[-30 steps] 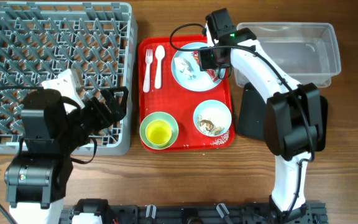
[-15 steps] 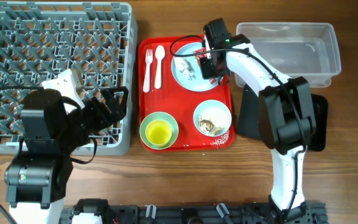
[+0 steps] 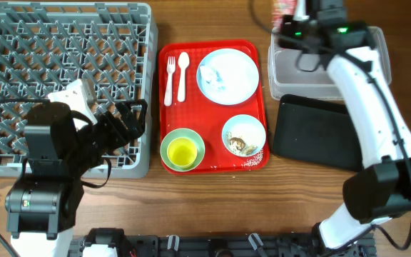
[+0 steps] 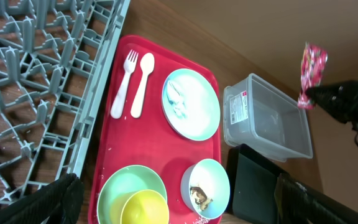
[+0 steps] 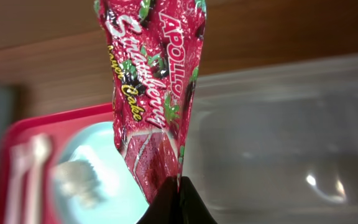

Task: Sort waste into correct bins and load items into the dishwasher rack
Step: 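Carry the wrapper with the right gripper and drop it into the clear bin, then grasp the white scrap on the blue plate with the right gripper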

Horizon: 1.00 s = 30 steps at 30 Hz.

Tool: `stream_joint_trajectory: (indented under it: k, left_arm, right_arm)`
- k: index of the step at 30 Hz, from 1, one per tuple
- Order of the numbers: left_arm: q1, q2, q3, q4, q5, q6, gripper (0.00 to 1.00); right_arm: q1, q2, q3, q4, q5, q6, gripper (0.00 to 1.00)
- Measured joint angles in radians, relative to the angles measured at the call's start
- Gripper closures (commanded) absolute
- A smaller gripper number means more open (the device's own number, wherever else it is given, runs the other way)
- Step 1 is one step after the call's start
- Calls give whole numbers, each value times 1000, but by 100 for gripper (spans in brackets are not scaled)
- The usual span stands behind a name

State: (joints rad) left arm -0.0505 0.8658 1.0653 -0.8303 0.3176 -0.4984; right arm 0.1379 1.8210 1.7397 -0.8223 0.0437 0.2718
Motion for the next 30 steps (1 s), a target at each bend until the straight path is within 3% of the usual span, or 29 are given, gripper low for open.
stream_joint_trajectory:
  k: [1,3,4,6,13,20,26,30]
  left_arm:
    - [0,0,0,0,0,0,0]
    - [0,0,0,0,0,0,0]
    - [0,0,0,0,0,0,0]
    - [0,0,0,0,0,0,0]
    - [0,0,0,0,0,0,0]
    - [0,0,0,0,0,0,0]
    - [0,0,0,0,3,0,0]
    - [0,0,0,0,3,0,0]
  right_arm:
    - [-32,16,-23,-3,14,1,88]
    - [-64,55,-51,-6,25,-5,57]
    - [-74,78,-61,-7,25,-10,46]
    - [-77,110,-78,-8,23,-43,38]
    - [-11,60,-72,5,-37,-92,36]
    - [224,27,-62,84,-147,-117,35]
    - [334,209,-62,199,-76,-147,36]
    - [328,340,-64,233,-93,-150,43]
